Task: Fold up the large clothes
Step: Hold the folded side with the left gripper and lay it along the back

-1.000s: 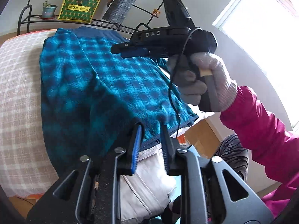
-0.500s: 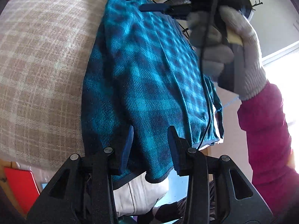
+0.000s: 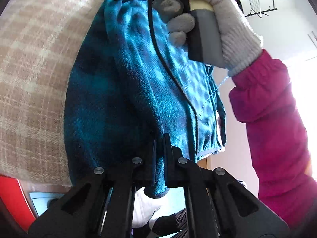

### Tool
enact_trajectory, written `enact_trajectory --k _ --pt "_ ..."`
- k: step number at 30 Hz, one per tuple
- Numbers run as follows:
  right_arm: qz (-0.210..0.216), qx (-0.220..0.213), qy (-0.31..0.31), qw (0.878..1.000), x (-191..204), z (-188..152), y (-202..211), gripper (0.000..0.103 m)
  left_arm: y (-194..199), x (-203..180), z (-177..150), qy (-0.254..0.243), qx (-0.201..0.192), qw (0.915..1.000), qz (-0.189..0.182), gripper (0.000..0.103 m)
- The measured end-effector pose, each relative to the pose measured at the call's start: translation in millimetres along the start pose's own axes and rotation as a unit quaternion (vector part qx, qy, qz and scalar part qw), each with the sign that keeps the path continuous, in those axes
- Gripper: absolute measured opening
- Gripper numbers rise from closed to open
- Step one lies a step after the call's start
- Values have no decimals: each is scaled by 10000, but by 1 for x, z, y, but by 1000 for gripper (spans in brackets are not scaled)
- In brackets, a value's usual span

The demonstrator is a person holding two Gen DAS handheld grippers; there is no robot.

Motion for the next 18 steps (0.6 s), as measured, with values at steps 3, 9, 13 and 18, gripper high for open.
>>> enact_trajectory --k 3,9,13,18 --pt "36 -150 -136 9998 -5 7 12 1 22 -4 -2 -24 -209 9997 -123 3" --pt "515 -509 -678 9951 -19 28 33 0 57 13 -8 -218 -590 9955 709 3" --pt "763 -645 -765 9920 -3 38 18 6 52 37 -15 110 -504 9923 1130 3" --pt "1012 -737 -735 9894 1 24 32 33 58 28 -15 -50 -703 9888 1313 45"
Point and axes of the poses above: each gripper's, at about its wrist camera, not at the fingertips, and y roughly against the way its jaws point, x to its left, z to its top, the point moved 4 cm from there along -y, roughly the way its jaws point, and after that the axes turned 4 degrees about -x, right-handed, at the moved point
